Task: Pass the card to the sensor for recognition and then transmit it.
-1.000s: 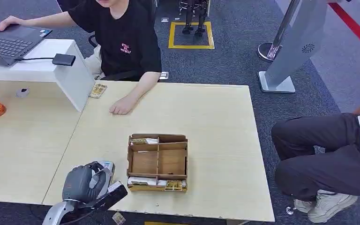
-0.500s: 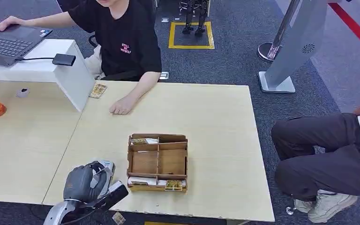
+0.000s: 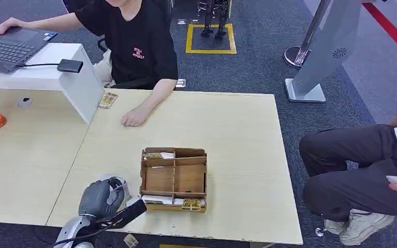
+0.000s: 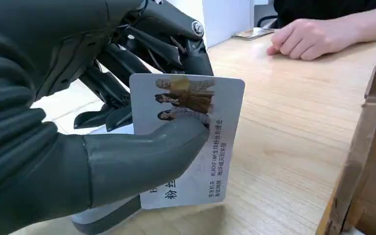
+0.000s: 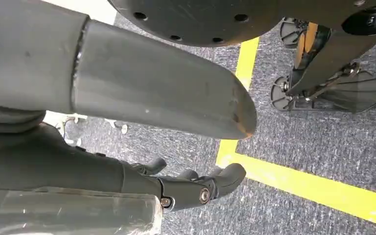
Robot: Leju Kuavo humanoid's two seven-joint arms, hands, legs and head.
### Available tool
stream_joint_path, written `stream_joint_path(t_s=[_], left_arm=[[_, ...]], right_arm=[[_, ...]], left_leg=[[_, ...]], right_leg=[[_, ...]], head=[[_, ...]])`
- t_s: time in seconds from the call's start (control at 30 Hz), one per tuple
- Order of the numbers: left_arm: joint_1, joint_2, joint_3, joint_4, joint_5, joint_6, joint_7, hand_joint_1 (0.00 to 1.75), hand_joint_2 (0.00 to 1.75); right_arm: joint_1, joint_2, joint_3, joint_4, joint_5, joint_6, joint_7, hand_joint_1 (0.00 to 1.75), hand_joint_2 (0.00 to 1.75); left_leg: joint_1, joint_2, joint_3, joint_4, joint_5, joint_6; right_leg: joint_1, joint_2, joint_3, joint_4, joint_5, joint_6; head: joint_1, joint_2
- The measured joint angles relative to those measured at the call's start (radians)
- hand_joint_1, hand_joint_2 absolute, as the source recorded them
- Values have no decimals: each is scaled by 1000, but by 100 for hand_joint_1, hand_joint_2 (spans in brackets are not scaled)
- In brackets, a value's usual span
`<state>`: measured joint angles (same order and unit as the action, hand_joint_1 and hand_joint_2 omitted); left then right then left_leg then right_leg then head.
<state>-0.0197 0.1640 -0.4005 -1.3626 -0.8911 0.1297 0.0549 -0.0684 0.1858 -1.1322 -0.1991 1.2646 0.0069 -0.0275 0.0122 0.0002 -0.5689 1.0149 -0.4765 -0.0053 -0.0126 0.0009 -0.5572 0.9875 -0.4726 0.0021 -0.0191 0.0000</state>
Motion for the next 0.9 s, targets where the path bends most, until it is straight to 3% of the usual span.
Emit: stream_joint_path(t_s=[0.53, 0.9], left_arm=[[-23, -16, 0, 46, 1, 15, -14, 175, 175], [-75, -17, -1, 26, 128, -18, -65, 175, 175]], right_arm=[[0, 0, 1, 0, 0, 0, 0, 0, 0], [0, 0, 1, 0, 4, -1, 0, 0, 0]], left_leg=[[0, 0, 0, 0, 0, 0], [0, 0, 0, 0, 0, 0]], right_leg=[[0, 0, 0, 0, 0, 0], [0, 0, 0, 0, 0, 0]], head=[[0, 0], [0, 0]])
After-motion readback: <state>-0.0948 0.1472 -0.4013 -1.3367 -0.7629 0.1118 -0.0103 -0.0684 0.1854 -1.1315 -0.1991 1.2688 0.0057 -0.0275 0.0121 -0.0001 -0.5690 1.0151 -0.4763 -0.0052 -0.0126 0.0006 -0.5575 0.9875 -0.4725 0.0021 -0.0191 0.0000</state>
